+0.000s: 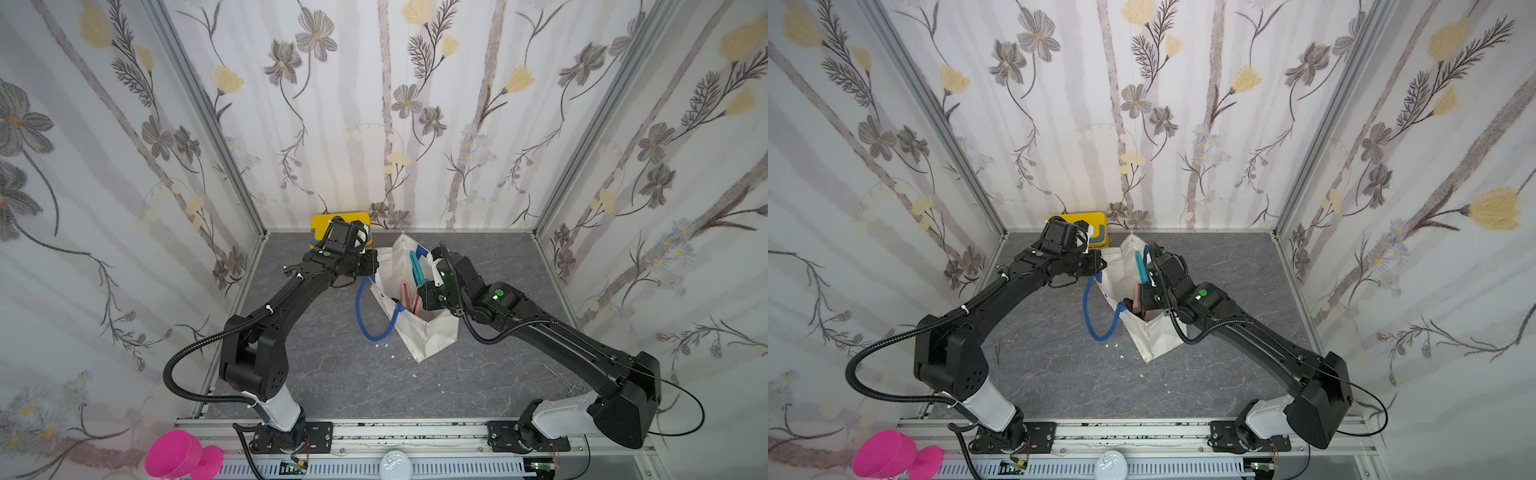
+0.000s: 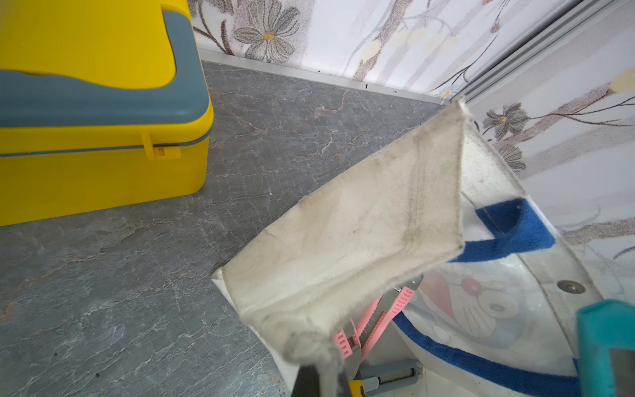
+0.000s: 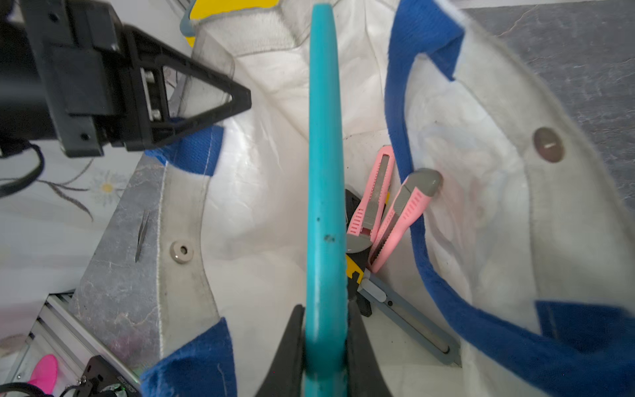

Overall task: Place the art knife into the pouch
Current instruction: Place the utility knife in the pouch.

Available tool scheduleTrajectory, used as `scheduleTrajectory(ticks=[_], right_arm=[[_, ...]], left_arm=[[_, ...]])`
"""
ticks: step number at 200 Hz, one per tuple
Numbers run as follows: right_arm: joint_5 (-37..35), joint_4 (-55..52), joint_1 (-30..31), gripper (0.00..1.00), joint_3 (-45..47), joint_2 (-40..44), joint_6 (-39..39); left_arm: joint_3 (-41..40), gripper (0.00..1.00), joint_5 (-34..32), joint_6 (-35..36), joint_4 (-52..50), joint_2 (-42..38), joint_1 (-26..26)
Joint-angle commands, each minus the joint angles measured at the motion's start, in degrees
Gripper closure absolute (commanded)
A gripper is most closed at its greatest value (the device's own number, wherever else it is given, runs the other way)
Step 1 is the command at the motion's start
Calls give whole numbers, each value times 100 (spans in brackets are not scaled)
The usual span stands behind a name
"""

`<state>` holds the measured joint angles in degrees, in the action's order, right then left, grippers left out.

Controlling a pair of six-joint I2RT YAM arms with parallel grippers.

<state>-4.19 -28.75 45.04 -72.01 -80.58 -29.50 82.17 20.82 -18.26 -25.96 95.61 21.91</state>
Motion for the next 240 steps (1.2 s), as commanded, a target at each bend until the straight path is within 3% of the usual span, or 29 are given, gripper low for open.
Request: scheduleTrajectory(ticks=[1, 27, 38, 69, 90, 134, 147, 159, 169, 201, 216, 240], right_arm=[[29, -49, -4, 94, 6, -125, 137], [17, -10, -12, 88, 55, -226, 163], [-35, 36, -21, 67, 58, -230, 155], [-179, 115, -55, 34, 51, -172, 168], [-358, 182, -130, 1, 93, -70, 153], [-425, 579, -560, 0, 295, 376, 228], [-420, 775, -792, 0, 375, 520, 288], [-414, 906, -1023, 0, 389, 599, 336], [-414, 977, -1175, 1, 351, 640, 411], [-470, 1201, -1590, 1, 196, 666, 709], [-602, 1529, -1902, 1, 340, 719, 861], [-1055, 2672, -2475, 0, 1165, 985, 1156]], left_arm=[[-8, 100, 6, -39, 82, -61, 2], [-8, 100, -18, -46, 86, -83, -4], [-8, 100, -29, -37, 82, -99, -3], [9, 100, -57, -28, 91, -77, -3], [9, 100, -78, -37, 121, -64, -3], [141, 100, -342, -38, 201, -80, -2], [247, 92, -506, 2, 179, -103, -9], [377, 78, -657, 54, 129, -145, -11], [444, 59, -818, 81, 134, -222, -11], [107, 10, -1449, 97, 732, -781, -11], [-366, 0, -2123, 206, 1278, -1163, -11], [-1852, 0, -3505, 568, 2843, -1976, -11]])
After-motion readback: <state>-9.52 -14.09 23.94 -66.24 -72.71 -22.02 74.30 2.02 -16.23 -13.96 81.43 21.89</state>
